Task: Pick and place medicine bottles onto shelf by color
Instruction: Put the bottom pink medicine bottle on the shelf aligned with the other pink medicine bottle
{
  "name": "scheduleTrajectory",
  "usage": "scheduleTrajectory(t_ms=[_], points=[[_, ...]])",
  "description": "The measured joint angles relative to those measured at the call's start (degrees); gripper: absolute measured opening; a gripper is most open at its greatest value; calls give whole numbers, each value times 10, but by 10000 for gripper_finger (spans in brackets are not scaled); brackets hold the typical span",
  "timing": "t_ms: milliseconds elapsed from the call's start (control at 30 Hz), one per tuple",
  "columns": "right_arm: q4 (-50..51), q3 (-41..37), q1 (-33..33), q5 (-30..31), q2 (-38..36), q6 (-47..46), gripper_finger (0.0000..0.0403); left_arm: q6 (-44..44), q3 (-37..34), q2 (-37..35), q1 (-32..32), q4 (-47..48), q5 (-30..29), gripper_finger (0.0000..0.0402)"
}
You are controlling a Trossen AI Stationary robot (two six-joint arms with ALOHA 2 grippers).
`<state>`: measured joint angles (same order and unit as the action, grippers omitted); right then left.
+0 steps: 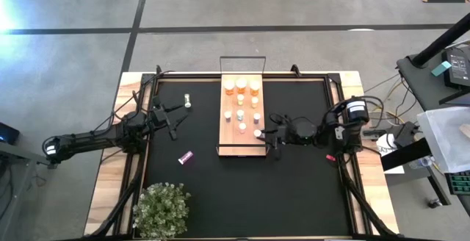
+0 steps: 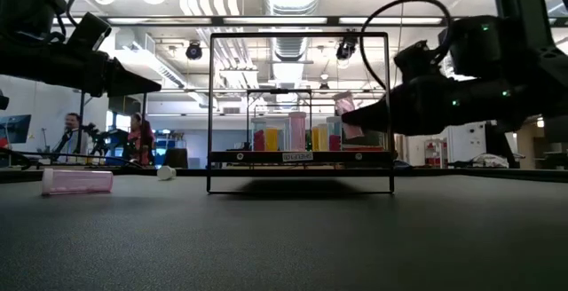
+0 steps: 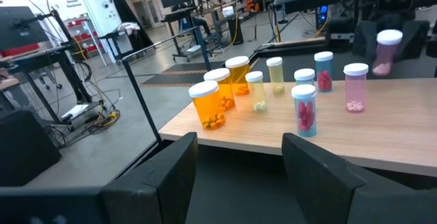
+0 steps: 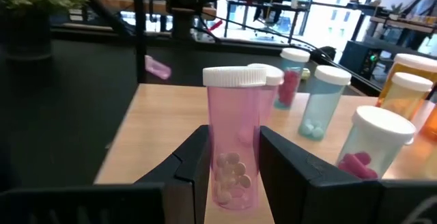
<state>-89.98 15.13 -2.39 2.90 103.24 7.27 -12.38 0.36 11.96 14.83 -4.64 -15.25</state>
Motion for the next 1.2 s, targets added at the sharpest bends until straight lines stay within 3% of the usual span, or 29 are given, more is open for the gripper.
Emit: scheduleTrajectory(t_ms=[333,1200], points=[[0,23,-15,-1,38,-7,100,0,0,0,0,0,0,199],[22,22,-15,1,36,-34,104,0,0,0,0,0,0,199]])
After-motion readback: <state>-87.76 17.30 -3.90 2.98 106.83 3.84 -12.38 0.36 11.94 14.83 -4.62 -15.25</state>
